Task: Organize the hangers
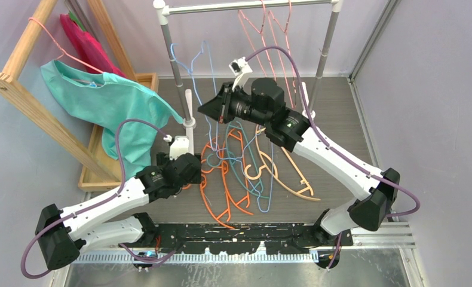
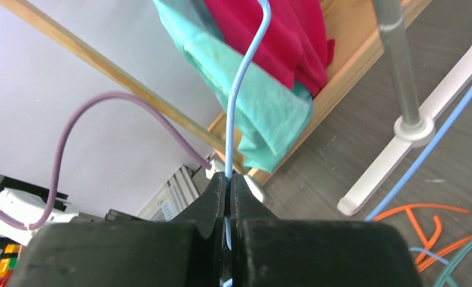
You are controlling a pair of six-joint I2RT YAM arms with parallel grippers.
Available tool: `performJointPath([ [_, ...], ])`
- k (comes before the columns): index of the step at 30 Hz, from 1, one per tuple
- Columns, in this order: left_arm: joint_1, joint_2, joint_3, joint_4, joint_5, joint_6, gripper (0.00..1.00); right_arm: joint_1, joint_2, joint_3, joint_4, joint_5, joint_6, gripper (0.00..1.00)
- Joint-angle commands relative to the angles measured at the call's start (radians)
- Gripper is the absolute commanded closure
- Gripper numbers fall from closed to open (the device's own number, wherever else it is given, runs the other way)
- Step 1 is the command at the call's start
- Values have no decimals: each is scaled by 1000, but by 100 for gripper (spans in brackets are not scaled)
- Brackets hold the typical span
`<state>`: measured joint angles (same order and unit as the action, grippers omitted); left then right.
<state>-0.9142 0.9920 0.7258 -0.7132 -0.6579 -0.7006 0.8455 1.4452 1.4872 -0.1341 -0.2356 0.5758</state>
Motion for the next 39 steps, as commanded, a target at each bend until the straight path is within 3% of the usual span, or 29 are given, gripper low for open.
performJointPath([
  [1, 0, -31, -11, 3, -43, -18, 2, -28, -6, 93, 118, -22, -53, 99],
  [15, -1, -6, -6, -3, -62, -11, 2, -187, 48, 156, 299, -35, -16, 99],
  [30, 0, -26, -12, -34, -68, -24, 2, -337, 46, 21, 392, 26, 174, 99],
  [39, 0, -15, -19, -25, -57, -31, 2, -364, -103, -129, 384, 149, 191, 99],
])
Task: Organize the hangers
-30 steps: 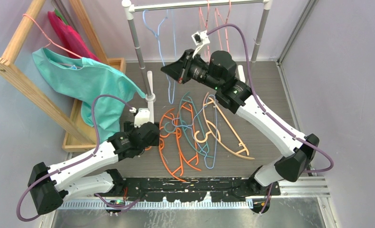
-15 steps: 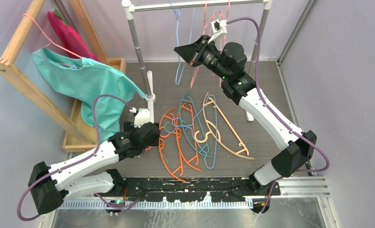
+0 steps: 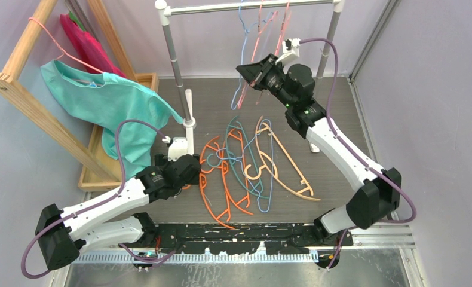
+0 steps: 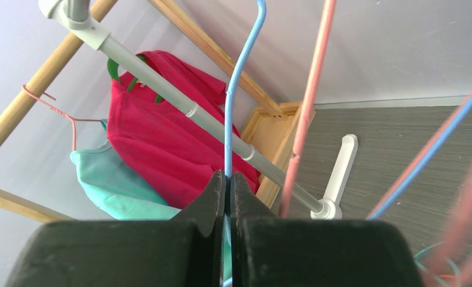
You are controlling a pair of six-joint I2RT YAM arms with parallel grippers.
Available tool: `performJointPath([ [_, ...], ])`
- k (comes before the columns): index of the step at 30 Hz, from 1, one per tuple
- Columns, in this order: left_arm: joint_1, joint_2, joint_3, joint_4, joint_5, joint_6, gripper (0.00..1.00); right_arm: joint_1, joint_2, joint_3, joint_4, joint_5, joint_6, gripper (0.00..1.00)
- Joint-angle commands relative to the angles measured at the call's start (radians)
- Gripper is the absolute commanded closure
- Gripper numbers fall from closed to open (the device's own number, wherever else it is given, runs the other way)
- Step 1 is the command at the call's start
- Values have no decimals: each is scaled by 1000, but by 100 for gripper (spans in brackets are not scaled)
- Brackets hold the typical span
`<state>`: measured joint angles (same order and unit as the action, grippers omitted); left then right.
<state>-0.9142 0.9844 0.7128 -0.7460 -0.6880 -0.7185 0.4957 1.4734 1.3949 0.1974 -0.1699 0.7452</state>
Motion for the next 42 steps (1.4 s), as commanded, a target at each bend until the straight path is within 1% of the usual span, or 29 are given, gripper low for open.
performJointPath([
  [1, 0, -6, -6, 9, -25, -14, 2, -19, -147, -50, 52, 95, 21, 99],
  [6, 0, -3, -6, 17, -19, -18, 2, -47, -199, -89, 39, 137, 13, 99],
  [14, 0, -3, -6, 7, -26, -18, 2, -98, -239, -122, -5, 190, 10, 99],
  [21, -1, -2, -13, 9, -21, -22, 2, -162, -266, -164, -36, 169, 26, 99],
  [31, 0, 40, 0, 28, -15, -15, 2, -269, -334, -221, -73, 160, 34, 99],
  [37, 0, 57, 2, 39, -8, -15, 2, -313, -350, -229, -100, 157, 34, 99],
  [42, -1, 52, -7, 38, -8, -20, 2, -325, -333, -218, -106, 106, 34, 99],
])
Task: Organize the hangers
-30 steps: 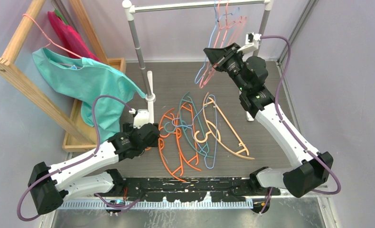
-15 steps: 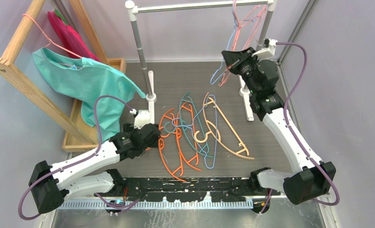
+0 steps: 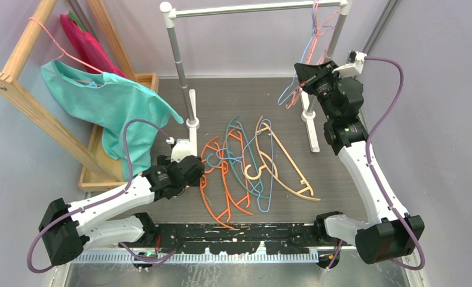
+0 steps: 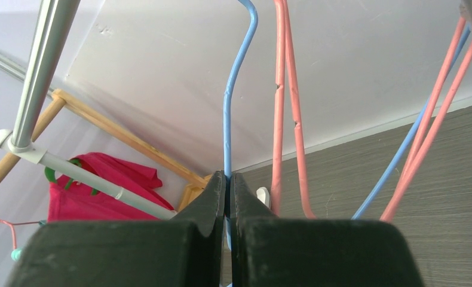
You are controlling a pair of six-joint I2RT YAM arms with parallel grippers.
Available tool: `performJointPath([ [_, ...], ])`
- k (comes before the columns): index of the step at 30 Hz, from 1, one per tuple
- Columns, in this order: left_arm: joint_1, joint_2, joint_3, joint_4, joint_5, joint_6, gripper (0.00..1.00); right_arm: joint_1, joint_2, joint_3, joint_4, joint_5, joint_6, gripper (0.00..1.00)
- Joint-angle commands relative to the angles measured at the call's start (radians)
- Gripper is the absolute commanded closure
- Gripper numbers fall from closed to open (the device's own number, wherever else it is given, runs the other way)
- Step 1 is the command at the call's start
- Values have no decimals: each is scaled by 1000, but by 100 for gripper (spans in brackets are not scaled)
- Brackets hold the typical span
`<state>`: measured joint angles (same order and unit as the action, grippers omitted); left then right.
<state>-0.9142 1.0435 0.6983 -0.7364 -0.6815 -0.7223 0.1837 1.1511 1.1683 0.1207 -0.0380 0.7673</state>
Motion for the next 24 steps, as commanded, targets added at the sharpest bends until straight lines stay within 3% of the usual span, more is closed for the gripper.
performJointPath([
  [1, 0, -10, 7, 28, -15, -16, 2, -13, -8, 11, -31, -38, 10, 99],
  [24, 0, -14, -6, 28, -20, -25, 2, -14, -24, 67, 139, -233, -18, 99],
])
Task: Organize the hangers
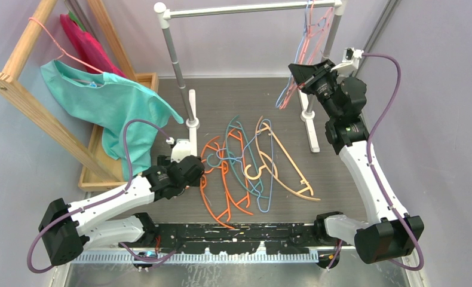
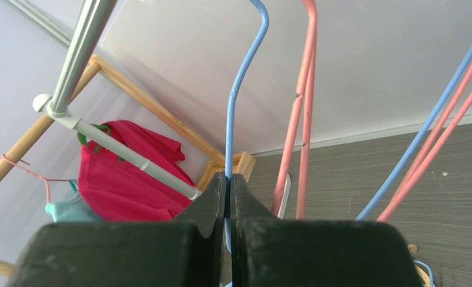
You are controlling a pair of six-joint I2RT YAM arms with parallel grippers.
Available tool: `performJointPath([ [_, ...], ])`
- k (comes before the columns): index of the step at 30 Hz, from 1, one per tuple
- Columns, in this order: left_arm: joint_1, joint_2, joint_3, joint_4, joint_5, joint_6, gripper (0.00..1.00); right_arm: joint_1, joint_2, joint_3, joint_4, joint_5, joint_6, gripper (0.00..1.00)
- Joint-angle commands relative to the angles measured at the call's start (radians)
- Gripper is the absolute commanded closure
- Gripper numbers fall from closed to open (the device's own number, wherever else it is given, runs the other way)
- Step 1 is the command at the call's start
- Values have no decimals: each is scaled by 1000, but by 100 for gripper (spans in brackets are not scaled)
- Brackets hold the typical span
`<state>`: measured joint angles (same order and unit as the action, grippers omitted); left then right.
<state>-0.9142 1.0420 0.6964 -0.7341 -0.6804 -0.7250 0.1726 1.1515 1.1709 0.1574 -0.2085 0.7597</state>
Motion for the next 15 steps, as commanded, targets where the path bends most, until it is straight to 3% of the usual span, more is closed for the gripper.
performJointPath([
  [1, 0, -13, -6, 25, -20, -22, 2, -3, -27, 65, 113, -71, -10, 99],
  [15, 0, -2, -3, 26, -21, -21, 2, -2, 65, 156, 46, -146, -4, 99],
])
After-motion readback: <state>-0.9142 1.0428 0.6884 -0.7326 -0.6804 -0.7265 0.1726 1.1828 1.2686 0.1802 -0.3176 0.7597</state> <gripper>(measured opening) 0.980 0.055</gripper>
